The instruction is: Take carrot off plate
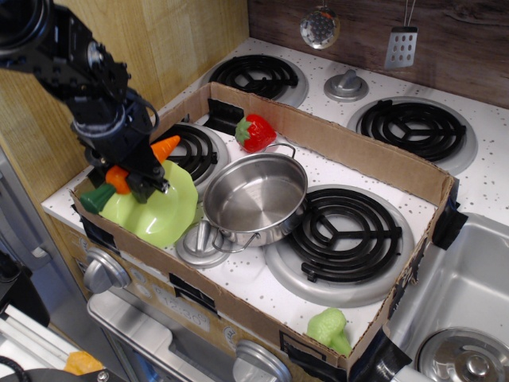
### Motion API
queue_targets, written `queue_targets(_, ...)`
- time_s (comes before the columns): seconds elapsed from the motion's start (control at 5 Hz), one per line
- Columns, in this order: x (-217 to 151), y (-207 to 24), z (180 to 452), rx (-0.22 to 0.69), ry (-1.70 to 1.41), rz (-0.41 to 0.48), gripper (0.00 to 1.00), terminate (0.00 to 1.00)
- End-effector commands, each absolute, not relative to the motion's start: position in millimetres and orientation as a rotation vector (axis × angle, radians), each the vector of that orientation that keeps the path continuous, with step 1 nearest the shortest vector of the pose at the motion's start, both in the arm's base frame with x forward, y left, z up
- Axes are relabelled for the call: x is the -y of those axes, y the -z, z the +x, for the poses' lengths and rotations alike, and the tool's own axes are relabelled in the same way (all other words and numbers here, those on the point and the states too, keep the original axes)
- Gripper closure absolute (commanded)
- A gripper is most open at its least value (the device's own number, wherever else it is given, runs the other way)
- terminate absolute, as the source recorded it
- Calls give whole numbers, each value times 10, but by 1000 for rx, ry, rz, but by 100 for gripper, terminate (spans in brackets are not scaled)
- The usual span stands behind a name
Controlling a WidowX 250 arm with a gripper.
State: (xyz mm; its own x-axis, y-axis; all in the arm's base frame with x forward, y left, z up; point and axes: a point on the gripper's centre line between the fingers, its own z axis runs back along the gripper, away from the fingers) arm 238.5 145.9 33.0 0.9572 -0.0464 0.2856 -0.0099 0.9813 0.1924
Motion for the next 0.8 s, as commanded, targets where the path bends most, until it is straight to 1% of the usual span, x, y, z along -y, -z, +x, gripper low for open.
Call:
queue_targets(0.0, -1457, -619, 2595, 307, 25, 225, 100, 0)
queue_targets(0.2, -1378, -805, 2638, 283, -2, 236, 100, 0)
queue_targets(0.4, -1113, -1075, 2681, 212, -111, 229, 100, 0)
queue_targets(0.6, -831, -1377, 2776, 119, -216, 227, 100, 0)
